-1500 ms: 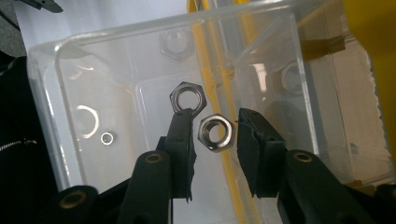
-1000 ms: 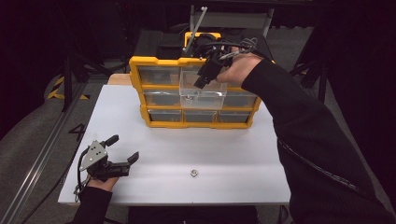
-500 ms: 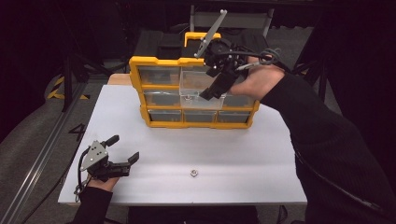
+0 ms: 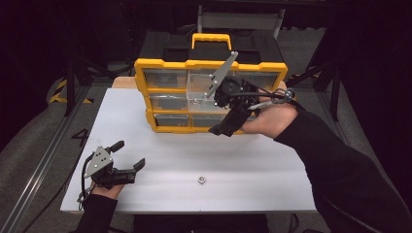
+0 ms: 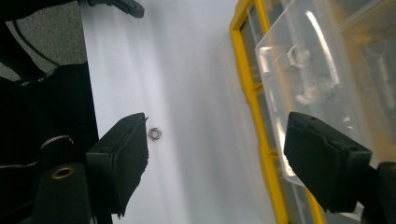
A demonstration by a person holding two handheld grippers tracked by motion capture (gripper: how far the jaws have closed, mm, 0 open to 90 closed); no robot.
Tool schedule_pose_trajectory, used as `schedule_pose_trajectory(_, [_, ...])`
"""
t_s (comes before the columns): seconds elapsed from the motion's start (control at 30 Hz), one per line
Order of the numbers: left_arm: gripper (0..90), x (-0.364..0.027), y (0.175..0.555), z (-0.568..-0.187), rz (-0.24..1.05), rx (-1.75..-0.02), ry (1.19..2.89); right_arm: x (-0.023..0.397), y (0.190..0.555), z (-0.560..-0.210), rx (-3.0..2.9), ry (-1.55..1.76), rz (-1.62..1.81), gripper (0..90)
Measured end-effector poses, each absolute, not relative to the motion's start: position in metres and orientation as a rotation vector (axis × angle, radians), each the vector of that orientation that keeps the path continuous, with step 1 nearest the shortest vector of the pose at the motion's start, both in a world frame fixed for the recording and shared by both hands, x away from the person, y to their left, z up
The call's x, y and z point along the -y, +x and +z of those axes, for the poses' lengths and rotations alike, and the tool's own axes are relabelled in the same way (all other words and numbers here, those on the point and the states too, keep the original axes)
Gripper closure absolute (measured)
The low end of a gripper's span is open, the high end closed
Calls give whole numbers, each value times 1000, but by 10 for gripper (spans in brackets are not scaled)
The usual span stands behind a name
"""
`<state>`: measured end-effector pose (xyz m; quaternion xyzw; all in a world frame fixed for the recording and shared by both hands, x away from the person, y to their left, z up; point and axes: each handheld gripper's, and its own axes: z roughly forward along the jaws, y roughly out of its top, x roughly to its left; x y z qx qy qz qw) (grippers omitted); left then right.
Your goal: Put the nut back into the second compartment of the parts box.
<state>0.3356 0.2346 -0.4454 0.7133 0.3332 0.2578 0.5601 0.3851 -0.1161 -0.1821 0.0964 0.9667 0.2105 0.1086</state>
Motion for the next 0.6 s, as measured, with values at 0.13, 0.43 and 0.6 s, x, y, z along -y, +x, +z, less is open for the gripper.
schedule_pose_trajectory(0.13, [33, -235, 336, -445, 610, -784, 1684, 116, 384, -198, -2859, 286, 607, 199])
schedule_pose_trajectory(0.43, [33, -235, 336, -445, 610, -780, 1688, 111, 378, -237, -2865, 278, 599, 178])
schedule_pose_trajectory(0.6, [33, -235, 336, -445, 610, -780, 1688, 110, 376, -258, -2888, 289, 606, 175])
